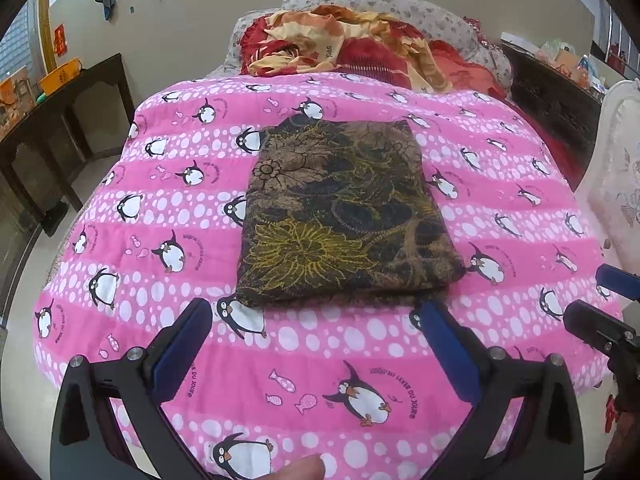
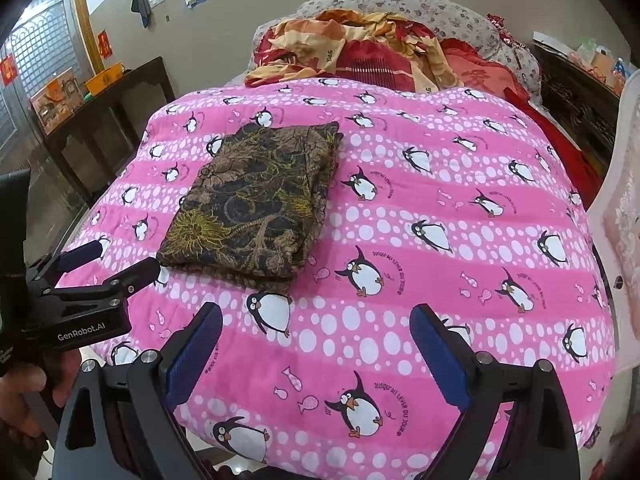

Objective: Fold small clothes

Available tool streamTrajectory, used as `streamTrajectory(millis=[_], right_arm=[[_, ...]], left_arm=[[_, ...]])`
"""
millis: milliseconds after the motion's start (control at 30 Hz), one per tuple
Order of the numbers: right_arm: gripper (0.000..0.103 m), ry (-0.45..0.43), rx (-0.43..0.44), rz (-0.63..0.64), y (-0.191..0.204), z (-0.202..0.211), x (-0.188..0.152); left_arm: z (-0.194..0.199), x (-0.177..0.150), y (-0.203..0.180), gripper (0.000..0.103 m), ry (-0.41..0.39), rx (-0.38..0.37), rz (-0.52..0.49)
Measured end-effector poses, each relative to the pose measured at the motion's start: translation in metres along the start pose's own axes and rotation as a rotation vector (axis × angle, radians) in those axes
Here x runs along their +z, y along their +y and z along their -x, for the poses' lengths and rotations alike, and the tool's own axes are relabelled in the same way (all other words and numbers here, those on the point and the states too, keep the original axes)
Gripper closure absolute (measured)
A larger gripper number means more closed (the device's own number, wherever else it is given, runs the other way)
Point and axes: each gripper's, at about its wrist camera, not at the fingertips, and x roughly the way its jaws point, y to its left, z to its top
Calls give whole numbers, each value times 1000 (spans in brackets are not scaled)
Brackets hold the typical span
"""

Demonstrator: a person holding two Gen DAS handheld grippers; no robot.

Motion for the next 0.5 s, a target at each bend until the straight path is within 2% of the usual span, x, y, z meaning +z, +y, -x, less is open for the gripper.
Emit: streamTrajectory(millis=[500], right_arm=[[6, 1, 2, 11, 5, -1, 4]], left_arm=[[-8, -2, 7, 0, 15, 8, 16]])
